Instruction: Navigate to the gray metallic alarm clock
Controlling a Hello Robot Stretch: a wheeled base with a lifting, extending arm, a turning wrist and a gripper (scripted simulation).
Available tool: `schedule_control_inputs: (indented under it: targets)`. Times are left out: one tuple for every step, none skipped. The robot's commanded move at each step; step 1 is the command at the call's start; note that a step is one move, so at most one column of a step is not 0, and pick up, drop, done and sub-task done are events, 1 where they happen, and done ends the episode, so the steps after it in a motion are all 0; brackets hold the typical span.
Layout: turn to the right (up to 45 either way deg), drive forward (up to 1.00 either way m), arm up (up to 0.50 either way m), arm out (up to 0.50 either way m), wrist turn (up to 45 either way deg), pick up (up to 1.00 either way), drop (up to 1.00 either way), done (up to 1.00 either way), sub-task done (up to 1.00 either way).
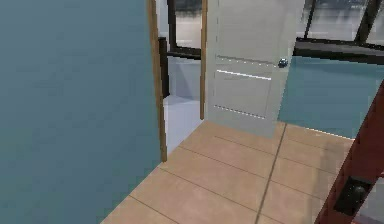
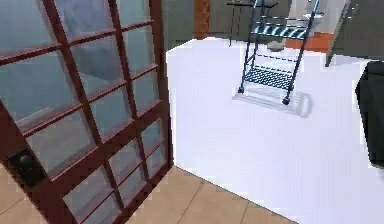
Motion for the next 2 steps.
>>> schedule_control_inputs:
  targets:
    - [0.0,1.00,0.00,0.00,0.0,0.00,0.00,0.00,0.00]
    - [3.0,0.00,0.00,0.00,0.0,0.00,0.00,0.00,0.00]
